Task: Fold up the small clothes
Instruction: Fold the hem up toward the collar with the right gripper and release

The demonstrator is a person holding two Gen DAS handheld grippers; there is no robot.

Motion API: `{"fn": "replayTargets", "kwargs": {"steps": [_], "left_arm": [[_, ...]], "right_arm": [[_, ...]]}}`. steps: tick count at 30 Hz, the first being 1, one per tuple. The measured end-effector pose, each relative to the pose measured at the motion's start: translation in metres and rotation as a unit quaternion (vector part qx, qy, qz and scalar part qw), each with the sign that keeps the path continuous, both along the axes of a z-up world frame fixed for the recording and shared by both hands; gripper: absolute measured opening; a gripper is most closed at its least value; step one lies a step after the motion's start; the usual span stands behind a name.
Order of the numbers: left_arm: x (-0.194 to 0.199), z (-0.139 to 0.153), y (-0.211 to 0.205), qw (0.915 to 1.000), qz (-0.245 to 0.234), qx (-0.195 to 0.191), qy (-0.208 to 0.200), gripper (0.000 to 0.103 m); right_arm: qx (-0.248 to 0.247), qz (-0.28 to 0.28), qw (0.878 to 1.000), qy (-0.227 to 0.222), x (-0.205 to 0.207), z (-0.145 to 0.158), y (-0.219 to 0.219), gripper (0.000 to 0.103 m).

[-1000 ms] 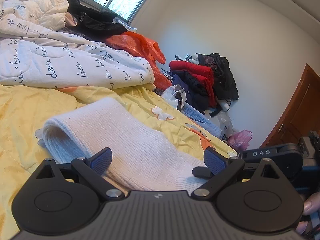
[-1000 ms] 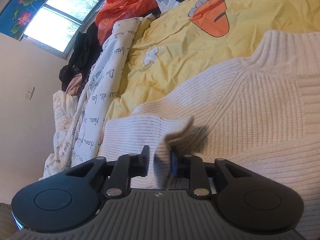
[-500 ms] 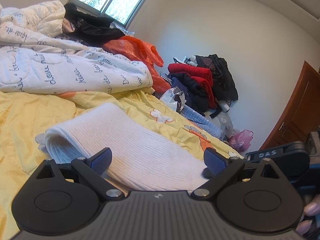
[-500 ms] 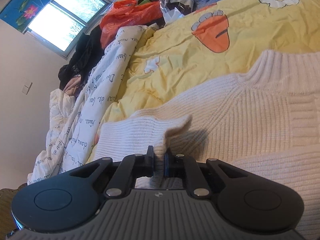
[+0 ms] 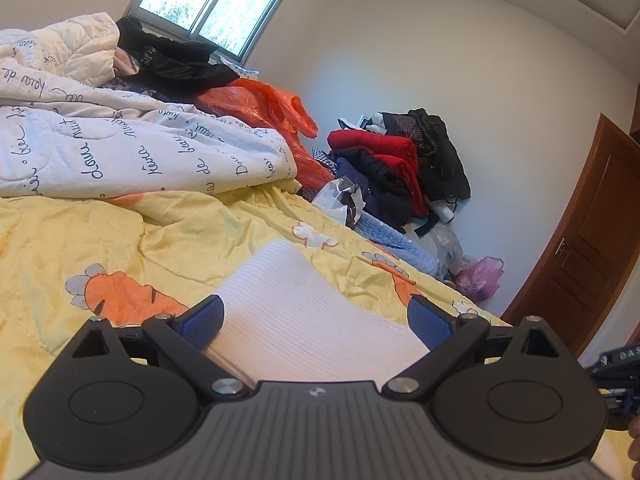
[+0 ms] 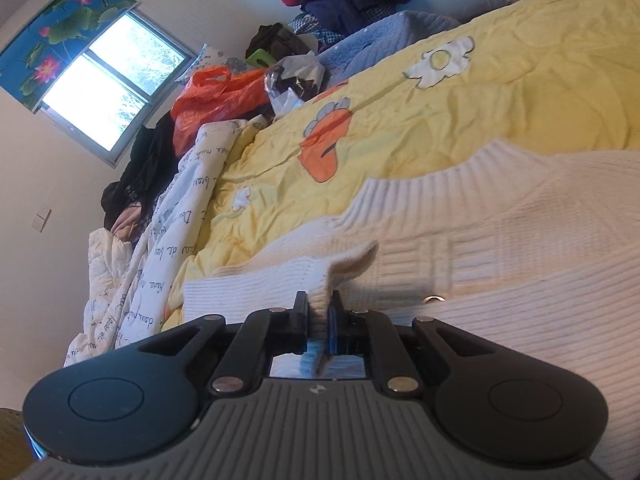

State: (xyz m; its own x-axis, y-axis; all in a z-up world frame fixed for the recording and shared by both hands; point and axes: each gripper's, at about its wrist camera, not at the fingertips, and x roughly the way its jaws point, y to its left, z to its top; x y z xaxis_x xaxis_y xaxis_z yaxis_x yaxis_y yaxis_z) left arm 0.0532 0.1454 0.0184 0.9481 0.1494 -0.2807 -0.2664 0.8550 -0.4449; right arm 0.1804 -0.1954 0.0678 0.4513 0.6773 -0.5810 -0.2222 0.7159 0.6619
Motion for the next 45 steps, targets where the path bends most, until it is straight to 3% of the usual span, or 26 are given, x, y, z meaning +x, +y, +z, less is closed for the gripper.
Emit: {"fn": "replayTargets", "kwargs": {"steps": [9, 20, 26, 32, 36, 39, 45], "left_arm": [[0.002, 0.000, -0.001, 1.0000, -0.002, 0.001, 0.007, 0.099], [0.005, 0.001, -0.010, 0.9995, -0.012, 0.025, 0.015, 0.099], [0.011, 0.003, -0.022, 0.9967, -0.052, 0.055, 0.028, 0.099], [0.008, 0.007, -0.052, 0.9848, -0.097, 0.144, 0.017, 0.099], [0.014, 0.007, -0.073, 0.9705, -0.130, 0.200, 0.036, 0.099], [0.023, 0.005, -0.078, 0.9636, -0.153, 0.209, 0.065, 0.099], [0.040, -0.002, -0.072, 0.9608, -0.174, 0.179, 0.121, 0.099]], "right_arm": [[-0.008, -0.055, 0.998, 0.005, -0.023, -0.012, -0.073, 0.012], [0.004, -0.102, 0.995, 0.012, -0.045, -0.026, -0.129, 0.012], [-0.001, -0.114, 0.993, 0.010, -0.053, -0.027, -0.148, 0.012], [-0.002, -0.121, 0.993, 0.011, -0.061, -0.034, -0.159, 0.011], [-0.002, -0.123, 0.992, 0.010, -0.062, -0.037, -0.161, 0.011], [0.003, -0.126, 0.992, 0.004, -0.064, -0.035, -0.163, 0.011], [0.018, -0.142, 0.990, -0.002, -0.070, -0.032, -0.176, 0.008]]}}
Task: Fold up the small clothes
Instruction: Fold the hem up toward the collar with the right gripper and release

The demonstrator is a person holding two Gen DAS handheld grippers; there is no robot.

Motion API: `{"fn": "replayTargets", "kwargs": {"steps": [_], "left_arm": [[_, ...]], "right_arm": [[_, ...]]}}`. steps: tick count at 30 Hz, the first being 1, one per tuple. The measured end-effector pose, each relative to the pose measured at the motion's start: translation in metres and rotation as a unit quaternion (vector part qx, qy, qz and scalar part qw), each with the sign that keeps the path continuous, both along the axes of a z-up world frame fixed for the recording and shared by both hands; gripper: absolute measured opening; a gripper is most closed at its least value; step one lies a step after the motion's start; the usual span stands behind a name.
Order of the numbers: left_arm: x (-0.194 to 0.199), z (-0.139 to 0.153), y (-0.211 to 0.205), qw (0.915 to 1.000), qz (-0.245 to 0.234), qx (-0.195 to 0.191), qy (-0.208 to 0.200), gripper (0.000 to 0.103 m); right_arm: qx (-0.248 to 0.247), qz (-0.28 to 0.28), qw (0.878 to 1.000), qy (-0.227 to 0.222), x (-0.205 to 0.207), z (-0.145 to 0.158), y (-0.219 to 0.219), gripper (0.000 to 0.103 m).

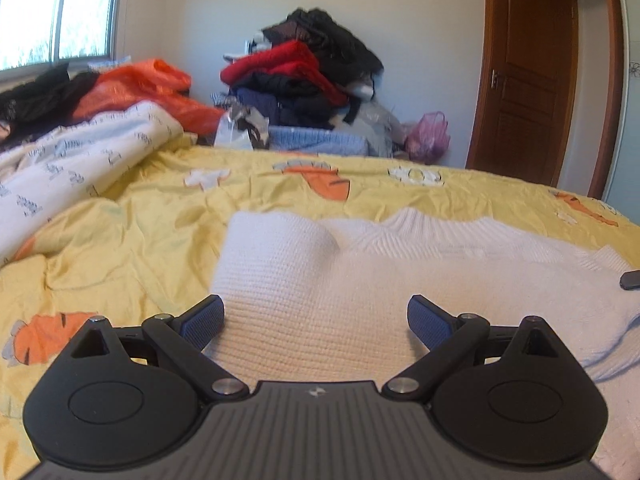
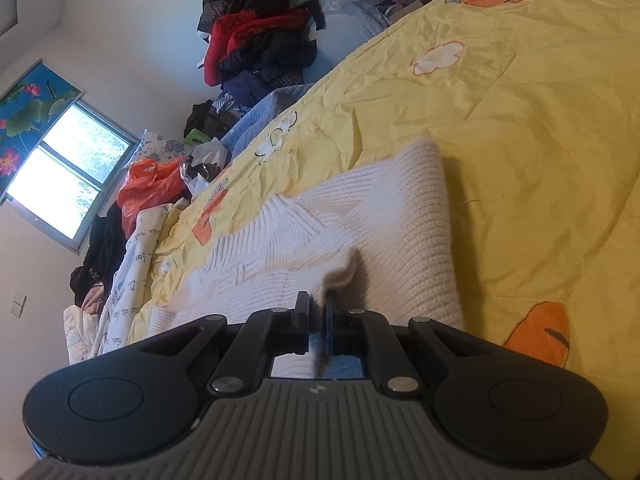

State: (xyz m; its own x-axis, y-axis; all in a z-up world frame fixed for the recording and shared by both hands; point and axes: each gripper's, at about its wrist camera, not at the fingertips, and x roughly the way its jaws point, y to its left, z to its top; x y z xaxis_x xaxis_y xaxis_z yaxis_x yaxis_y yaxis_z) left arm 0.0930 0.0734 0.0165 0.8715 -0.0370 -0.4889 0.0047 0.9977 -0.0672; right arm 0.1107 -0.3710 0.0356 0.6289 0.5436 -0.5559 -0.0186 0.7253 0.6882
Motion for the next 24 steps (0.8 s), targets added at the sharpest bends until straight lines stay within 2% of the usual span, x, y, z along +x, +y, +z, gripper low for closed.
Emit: {"fn": "replayTargets", "kwargs": {"steps": [3, 6, 7, 9, 11, 15, 19, 24], "left_arm": [[-0.001, -0.001, 0.000, 1.0000, -0.001, 0.001, 0.000, 0.099], [0.000, -0.001, -0.001, 1.0000, -0.001, 0.004, 0.001, 0.099], [0.000, -0.001, -0.001, 1.0000, 0.000, 0.005, 0.002, 0.099], [0.000, -0.001, -0.001, 1.0000, 0.000, 0.005, 0.003, 0.099], [0.001, 0.000, -0.001, 1.0000, -0.001, 0.007, 0.004, 0.099], [0.001, -0.001, -0.002, 0.9999, 0.001, 0.011, 0.006, 0.099], [0.001, -0.001, -0.002, 0.9999, 0.003, 0.012, 0.005, 0.099], [0.001, -0.001, -0.001, 0.9999, 0.003, 0.010, 0.006, 0.099]], "right_arm": [[0.005, -0.003, 1.000, -0.001, -0.003, -0.001, -0.006, 0.008], [-0.015, 0.005, 1.000, 0.003, -0.002, -0.002, -0.002, 0.008], [-0.013, 0.004, 1.000, 0.002, -0.003, 0.000, -0.003, 0.011], [-0.033, -0.006, 0.999, -0.006, -0.005, 0.007, 0.001, 0.023], [-0.052, -0.013, 0.998, -0.027, -0.006, 0.015, 0.006, 0.046], [-0.067, 0.012, 0.997, -0.037, 0.001, 0.025, 0.023, 0.049], [-0.137, 0.022, 0.990, -0.021, 0.013, 0.024, 0.037, 0.049], [-0.121, 0.014, 0.992, -0.016, 0.009, 0.020, 0.026, 0.049]]}}
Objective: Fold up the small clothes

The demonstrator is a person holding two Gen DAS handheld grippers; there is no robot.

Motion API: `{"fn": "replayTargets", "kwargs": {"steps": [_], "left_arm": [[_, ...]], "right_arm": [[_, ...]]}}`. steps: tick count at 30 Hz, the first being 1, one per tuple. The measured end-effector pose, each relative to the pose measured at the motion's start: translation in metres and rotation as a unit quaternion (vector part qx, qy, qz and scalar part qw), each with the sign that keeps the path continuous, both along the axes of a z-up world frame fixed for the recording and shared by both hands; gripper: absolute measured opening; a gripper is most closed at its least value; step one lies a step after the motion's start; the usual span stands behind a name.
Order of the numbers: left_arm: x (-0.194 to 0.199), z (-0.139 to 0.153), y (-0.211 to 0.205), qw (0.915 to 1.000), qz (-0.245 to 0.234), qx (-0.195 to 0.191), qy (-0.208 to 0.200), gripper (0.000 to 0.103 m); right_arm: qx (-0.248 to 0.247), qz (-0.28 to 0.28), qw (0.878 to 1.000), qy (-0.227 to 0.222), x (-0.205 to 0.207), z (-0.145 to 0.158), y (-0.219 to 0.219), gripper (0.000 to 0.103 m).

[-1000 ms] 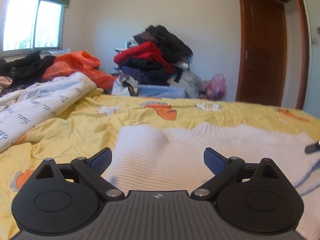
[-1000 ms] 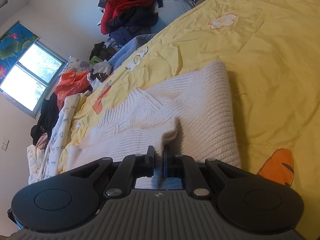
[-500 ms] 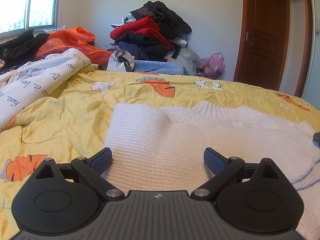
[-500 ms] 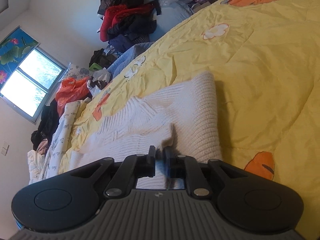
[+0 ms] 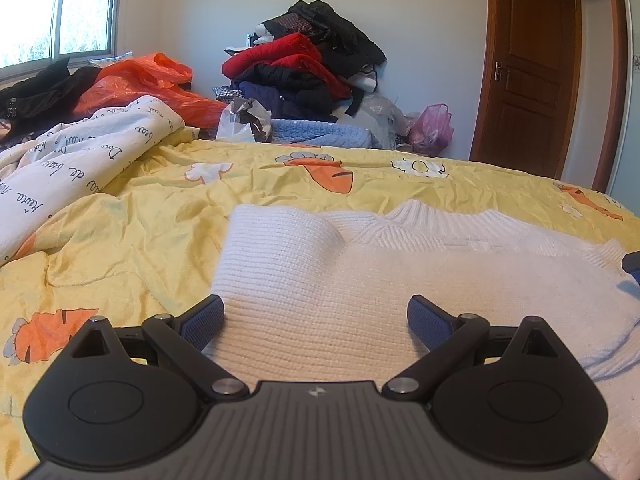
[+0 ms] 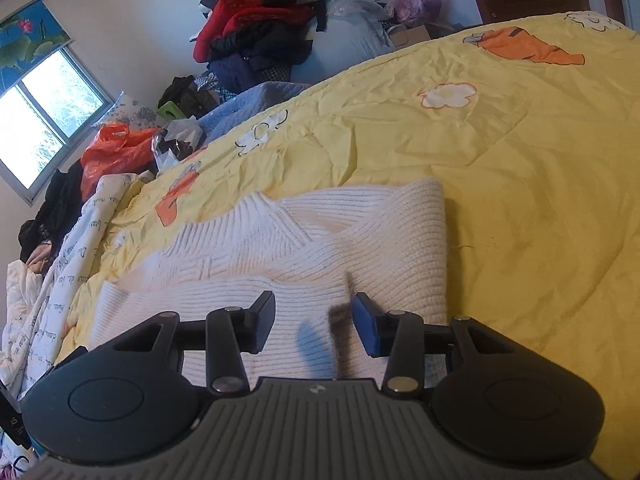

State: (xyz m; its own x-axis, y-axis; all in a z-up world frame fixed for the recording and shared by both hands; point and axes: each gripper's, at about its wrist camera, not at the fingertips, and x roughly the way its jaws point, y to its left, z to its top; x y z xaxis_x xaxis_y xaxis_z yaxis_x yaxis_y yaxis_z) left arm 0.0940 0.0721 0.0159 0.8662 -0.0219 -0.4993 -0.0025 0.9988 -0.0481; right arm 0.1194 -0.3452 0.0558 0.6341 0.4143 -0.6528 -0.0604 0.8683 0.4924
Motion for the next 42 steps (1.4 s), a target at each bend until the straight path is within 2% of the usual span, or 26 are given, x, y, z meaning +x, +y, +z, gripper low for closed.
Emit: {"fn": "replayTargets", "kwargs": {"steps": [4, 7, 8, 12, 13, 15, 18, 20, 21, 23, 26, 28, 30, 33, 35, 36, 37, 40, 42], "left_arm": [[0.001, 0.000, -0.001, 1.0000, -0.001, 0.003, 0.002, 0.099], [0.002, 0.000, -0.002, 1.0000, -0.004, 0.007, 0.005, 0.099], [0.002, 0.000, -0.003, 0.9999, -0.006, 0.009, 0.005, 0.099], [0.001, -0.001, -0.008, 0.9995, -0.027, 0.015, 0.010, 0.099], [0.003, -0.002, -0.010, 0.9990, -0.037, 0.018, 0.016, 0.099], [0.008, -0.004, -0.016, 0.9979, -0.047, 0.032, 0.032, 0.099], [0.011, -0.006, -0.017, 0.9976, -0.046, 0.032, 0.040, 0.101], [0.011, -0.006, -0.017, 0.9976, -0.046, 0.032, 0.042, 0.101], [0.012, -0.004, -0.017, 0.9973, -0.048, 0.034, 0.043, 0.101], [0.010, 0.002, -0.016, 0.9973, -0.047, 0.038, 0.041, 0.101], [0.007, 0.017, -0.017, 0.9979, -0.049, 0.040, 0.016, 0.101], [0.018, 0.024, -0.023, 0.9971, -0.052, 0.054, 0.015, 0.101], [0.040, 0.024, -0.034, 0.9946, -0.053, 0.078, 0.045, 0.101], [0.074, 0.007, -0.040, 0.9881, -0.049, 0.099, 0.107, 0.103], [0.080, 0.001, -0.026, 0.9915, -0.050, 0.054, 0.108, 0.103], [0.081, -0.004, -0.018, 0.9923, -0.052, 0.028, 0.109, 0.103], [0.079, -0.007, -0.015, 0.9932, -0.056, 0.022, 0.100, 0.103], [0.073, -0.009, -0.020, 0.9942, -0.055, 0.037, 0.085, 0.103], [0.072, -0.007, -0.022, 0.9940, -0.053, 0.043, 0.086, 0.103]], "right_arm": [[0.007, 0.014, 1.000, 0.014, 0.000, -0.006, 0.000, 0.048], [-0.042, 0.050, 0.998, 0.023, -0.001, -0.009, 0.018, 0.014], [-0.052, 0.056, 0.997, 0.020, -0.001, -0.008, 0.022, 0.008], [-0.049, 0.046, 0.997, -0.020, -0.010, 0.014, 0.015, 0.007], [-0.062, 0.041, 0.997, -0.025, -0.011, 0.016, 0.013, 0.006], [-0.088, 0.030, 0.996, 0.001, -0.006, 0.002, 0.004, 0.006], [-0.089, 0.028, 0.996, -0.006, -0.012, -0.005, 0.004, 0.006], [-0.102, 0.029, 0.994, -0.010, -0.015, -0.004, 0.010, 0.019], [-0.109, 0.029, 0.994, -0.011, -0.016, -0.003, 0.013, 0.021], [-0.106, 0.019, 0.994, -0.020, -0.019, 0.006, 0.013, 0.031], [-0.115, -0.007, 0.990, -0.082, -0.029, 0.029, 0.018, 0.032], [-0.120, 0.018, 0.987, -0.107, -0.029, 0.037, 0.031, 0.032], [-0.141, 0.050, 0.982, -0.112, -0.022, 0.036, 0.051, 0.039], [-0.180, 0.071, 0.976, -0.097, -0.006, 0.020, 0.073, 0.039], [-0.214, 0.076, 0.972, -0.065, 0.004, 0.000, 0.079, 0.037], [-0.220, 0.081, 0.969, -0.082, -0.001, -0.008, 0.078, 0.037], [-0.210, 0.084, 0.970, -0.092, -0.003, -0.011, 0.074, 0.037], [-0.152, 0.069, 0.982, -0.093, -0.003, -0.015, 0.053, 0.033], [-0.151, 0.062, 0.982, -0.099, -0.007, -0.017, 0.056, 0.033]]}}
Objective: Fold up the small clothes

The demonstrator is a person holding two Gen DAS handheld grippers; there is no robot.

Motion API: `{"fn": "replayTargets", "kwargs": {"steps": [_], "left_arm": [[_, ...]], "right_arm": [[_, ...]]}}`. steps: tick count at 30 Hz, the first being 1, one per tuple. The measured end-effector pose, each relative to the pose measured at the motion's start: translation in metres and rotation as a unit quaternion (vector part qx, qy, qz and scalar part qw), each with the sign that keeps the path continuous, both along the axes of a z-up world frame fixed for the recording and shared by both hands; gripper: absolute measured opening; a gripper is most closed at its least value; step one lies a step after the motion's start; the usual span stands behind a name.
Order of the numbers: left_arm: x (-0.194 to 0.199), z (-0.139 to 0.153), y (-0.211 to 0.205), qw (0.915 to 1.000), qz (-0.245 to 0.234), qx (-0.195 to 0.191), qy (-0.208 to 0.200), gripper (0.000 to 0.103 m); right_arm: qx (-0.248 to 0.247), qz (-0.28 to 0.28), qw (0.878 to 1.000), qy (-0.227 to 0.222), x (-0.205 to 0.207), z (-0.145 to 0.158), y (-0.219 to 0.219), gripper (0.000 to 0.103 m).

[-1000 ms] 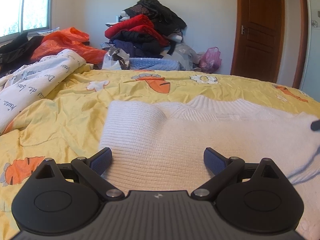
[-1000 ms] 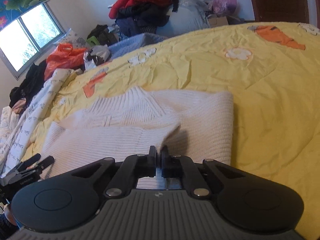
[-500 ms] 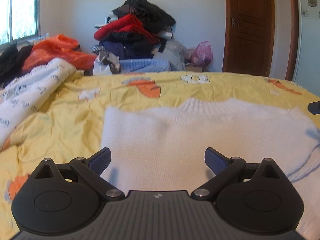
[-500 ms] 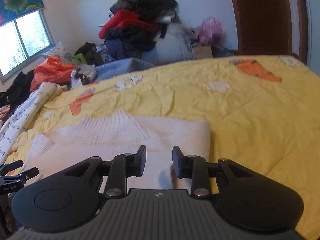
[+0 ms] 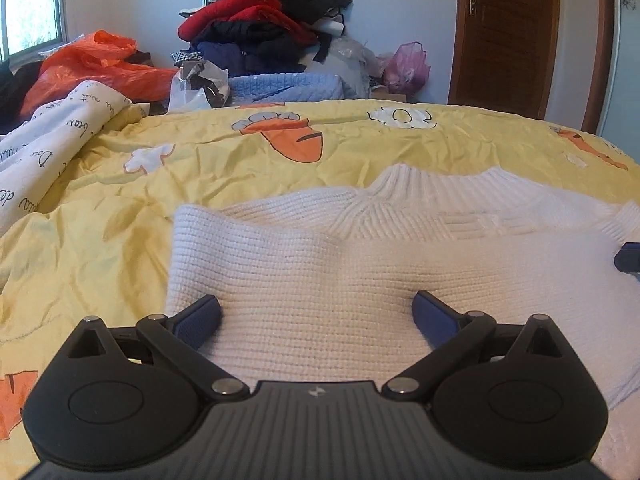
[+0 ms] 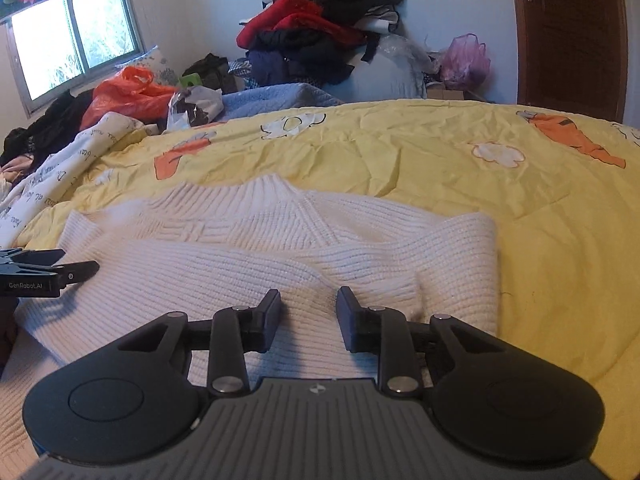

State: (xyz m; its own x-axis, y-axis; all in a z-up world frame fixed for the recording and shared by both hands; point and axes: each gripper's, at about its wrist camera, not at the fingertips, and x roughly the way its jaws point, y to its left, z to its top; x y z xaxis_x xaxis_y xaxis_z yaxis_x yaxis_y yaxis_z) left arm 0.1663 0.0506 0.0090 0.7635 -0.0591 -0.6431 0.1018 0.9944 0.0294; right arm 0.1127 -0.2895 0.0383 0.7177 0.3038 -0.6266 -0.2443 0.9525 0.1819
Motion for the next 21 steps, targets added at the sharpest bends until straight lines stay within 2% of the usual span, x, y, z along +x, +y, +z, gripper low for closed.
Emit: {"fn": "replayTargets", "kwargs": {"steps": [3, 4, 5, 7, 9, 11, 12, 13, 14, 16, 21], "left_arm": [[-0.014, 0.017, -0.005, 0.9992, 0.033, 0.020, 0.011, 0.103], [-0.025, 0.024, -0.006, 0.9991, 0.038, 0.019, 0.007, 0.103], [-0.042, 0.032, -0.007, 0.9996, 0.028, 0.003, -0.005, 0.103], [-0.074, 0.038, -0.010, 0.9994, -0.006, -0.027, -0.022, 0.103], [-0.094, 0.029, -0.019, 0.9994, -0.025, -0.022, -0.001, 0.103], [-0.104, 0.014, -0.025, 0.9992, -0.034, -0.007, 0.019, 0.103], [-0.106, 0.002, -0.029, 0.9989, -0.031, 0.014, 0.032, 0.103], [-0.110, -0.005, -0.025, 0.9993, -0.031, 0.006, 0.022, 0.103], [-0.110, -0.006, -0.020, 0.9994, -0.025, -0.009, 0.022, 0.103], [-0.106, -0.007, -0.019, 0.9995, -0.022, -0.004, 0.024, 0.103], [-0.121, 0.006, -0.023, 0.9988, -0.003, 0.008, 0.048, 0.103]], "right_arm": [[-0.043, -0.016, 0.999, -0.013, -0.010, 0.009, 0.013, 0.035], [-0.049, -0.035, 0.998, -0.014, -0.017, 0.016, 0.015, 0.043], [-0.042, -0.045, 0.998, -0.021, -0.028, 0.024, 0.016, 0.044], [-0.007, -0.022, 0.999, -0.043, -0.053, 0.035, 0.015, 0.051], [0.001, 0.004, 0.999, -0.034, -0.074, 0.034, 0.022, 0.052], [-0.034, 0.019, 0.999, -0.017, -0.086, 0.022, 0.032, 0.052], [-0.060, 0.021, 0.998, -0.004, -0.089, 0.012, 0.037, 0.052], [-0.077, 0.022, 0.997, -0.005, -0.094, 0.003, 0.039, 0.054], [-0.083, 0.031, 0.996, -0.028, -0.101, -0.002, 0.039, 0.055], [-0.106, 0.041, 0.992, -0.053, -0.109, -0.010, 0.042, 0.055], [-0.111, 0.022, 0.993, -0.029, -0.113, 0.005, 0.046, 0.061]]}}
